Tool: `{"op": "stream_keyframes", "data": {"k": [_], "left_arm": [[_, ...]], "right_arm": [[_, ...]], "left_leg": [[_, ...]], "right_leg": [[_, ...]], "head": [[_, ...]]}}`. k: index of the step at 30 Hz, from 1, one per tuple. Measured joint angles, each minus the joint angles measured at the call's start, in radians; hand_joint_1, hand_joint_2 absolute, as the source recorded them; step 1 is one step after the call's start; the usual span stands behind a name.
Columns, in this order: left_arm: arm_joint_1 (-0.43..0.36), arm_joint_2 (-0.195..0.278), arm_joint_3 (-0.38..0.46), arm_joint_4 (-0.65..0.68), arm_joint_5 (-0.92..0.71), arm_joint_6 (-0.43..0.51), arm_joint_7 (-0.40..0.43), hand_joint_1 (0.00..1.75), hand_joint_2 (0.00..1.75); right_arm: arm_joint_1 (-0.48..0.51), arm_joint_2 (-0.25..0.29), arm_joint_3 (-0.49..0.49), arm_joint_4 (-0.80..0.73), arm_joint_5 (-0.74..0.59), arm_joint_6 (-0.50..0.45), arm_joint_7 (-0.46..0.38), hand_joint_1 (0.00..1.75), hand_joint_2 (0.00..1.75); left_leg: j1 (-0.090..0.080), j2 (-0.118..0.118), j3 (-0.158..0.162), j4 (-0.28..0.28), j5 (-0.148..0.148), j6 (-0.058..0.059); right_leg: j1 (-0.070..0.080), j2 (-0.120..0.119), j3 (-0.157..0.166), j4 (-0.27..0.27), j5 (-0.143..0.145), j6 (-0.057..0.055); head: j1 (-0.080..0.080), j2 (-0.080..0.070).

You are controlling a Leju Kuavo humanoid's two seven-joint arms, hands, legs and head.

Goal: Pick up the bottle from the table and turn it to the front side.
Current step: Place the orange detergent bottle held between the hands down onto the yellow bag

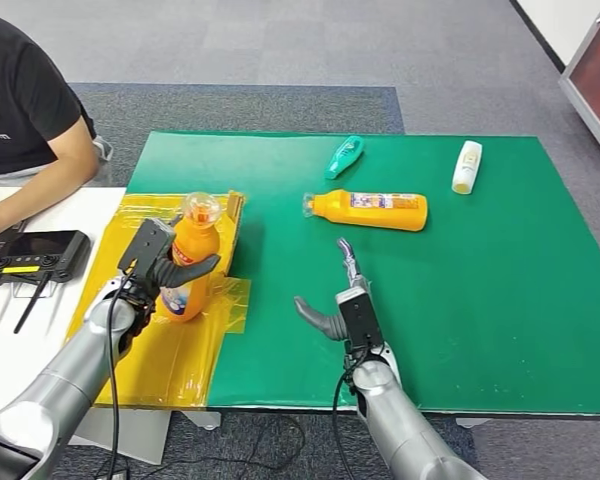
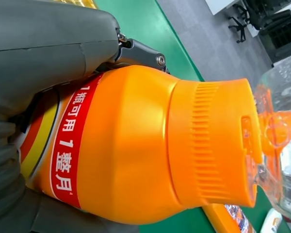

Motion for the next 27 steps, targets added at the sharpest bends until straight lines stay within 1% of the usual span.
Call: {"op": "stream_keyframes", "data": {"k": [4, 8, 14, 15, 16, 17, 18, 20, 21, 22, 24, 27], "left_arm": [[0.013, -0.005, -0.003, -0.013, 0.002, -0.023, -0.016, 1.73, 1.75], [0.030, -0.008, -0.013, -0.039, 0.000, -0.029, -0.019, 1.12, 1.75], [0.040, -0.016, -0.036, -0.061, -0.010, -0.048, -0.027, 1.10, 1.75], [0.042, -0.017, -0.038, -0.063, -0.010, -0.049, -0.028, 1.06, 1.75], [0.043, -0.018, -0.040, -0.065, -0.010, -0.050, -0.028, 0.98, 1.75], [0.044, -0.019, -0.042, -0.067, -0.010, -0.051, -0.029, 0.85, 1.75], [0.044, -0.019, -0.043, -0.068, -0.010, -0.051, -0.029, 0.67, 1.75], [0.045, -0.019, -0.047, -0.070, -0.010, -0.052, -0.029, 0.25, 1.75], [0.045, -0.019, -0.049, -0.070, -0.010, -0.053, -0.029, 0.10, 1.75], [0.046, -0.019, -0.051, -0.070, -0.009, -0.054, -0.028, 0.01, 1.75], [0.056, -0.019, -0.054, -0.069, -0.005, -0.054, -0.022, 0.00, 1.75], [0.092, -0.020, -0.057, -0.062, 0.005, -0.055, 0.000, 0.00, 1.75]], "right_arm": [[-0.004, 0.000, 0.007, 0.000, -0.004, -0.001, 0.000, 0.00, 1.75], [-0.007, 0.000, 0.014, 0.000, -0.009, -0.001, 0.000, 0.00, 1.75], [-0.007, 0.000, 0.017, 0.000, -0.011, -0.005, 0.000, 0.00, 1.75], [-0.007, 0.000, 0.017, 0.000, -0.011, -0.006, 0.000, 0.00, 1.75], [-0.007, 0.000, 0.017, 0.000, -0.011, -0.006, 0.000, 0.00, 1.75], [-0.007, 0.000, 0.017, 0.000, -0.012, -0.007, 0.000, 0.00, 1.75], [-0.007, 0.000, 0.017, 0.000, -0.013, -0.007, 0.000, 0.00, 1.75], [-0.007, 0.000, 0.017, 0.000, -0.016, -0.010, 0.000, 0.00, 1.75], [-0.006, 0.000, 0.017, 0.000, -0.018, -0.012, -0.001, 0.00, 1.75], [-0.006, 0.000, 0.017, 0.000, -0.020, -0.014, -0.001, 0.00, 1.75], [-0.006, 0.000, 0.019, 0.001, -0.023, -0.018, -0.001, 0.00, 1.75], [-0.005, 0.000, 0.022, 0.002, -0.027, -0.021, -0.002, 0.00, 1.75]], "left_leg": [[-0.001, -0.003, 0.003, 0.000, -0.001, 0.002], [-0.002, -0.004, 0.005, 0.000, -0.003, 0.004], [-0.004, -0.005, 0.007, 0.000, -0.005, 0.007], [-0.004, -0.005, 0.008, 0.000, -0.006, 0.007], [-0.004, -0.005, 0.008, 0.000, -0.006, 0.006], [-0.004, -0.005, 0.008, 0.000, -0.007, 0.006], [-0.004, -0.005, 0.008, 0.000, -0.007, 0.006], [-0.004, -0.006, 0.009, 0.000, -0.008, 0.007], [-0.004, -0.006, 0.009, 0.000, -0.008, 0.007], [-0.004, -0.006, 0.009, 0.000, -0.008, 0.007], [-0.004, -0.005, 0.009, 0.000, -0.009, 0.006], [-0.004, -0.003, 0.005, 0.000, -0.009, 0.004]], "right_leg": [[-0.001, -0.003, 0.004, 0.000, -0.001, 0.000], [-0.002, -0.004, 0.007, 0.000, -0.004, 0.002], [-0.004, -0.006, 0.010, 0.000, -0.006, 0.005], [-0.004, -0.006, 0.010, 0.000, -0.006, 0.006], [-0.004, -0.006, 0.010, 0.000, -0.006, 0.006], [-0.004, -0.006, 0.010, 0.000, -0.007, 0.006], [-0.004, -0.006, 0.011, 0.000, -0.007, 0.007], [-0.004, -0.007, 0.011, 0.000, -0.007, 0.007], [-0.004, -0.007, 0.011, 0.000, -0.007, 0.007], [-0.004, -0.007, 0.011, 0.000, -0.008, 0.007], [-0.004, -0.006, 0.010, 0.000, -0.007, 0.006], [-0.004, -0.003, 0.004, 0.000, -0.005, 0.006]], "head": [[0.000, 0.000], [0.000, 0.000], [0.000, 0.000], [0.000, 0.000], [0.000, 0.000], [0.000, 0.000], [0.000, 0.000], [0.000, 0.000], [0.000, 0.000], [0.000, 0.000], [0.000, 0.000], [0.000, 0.000]]}}
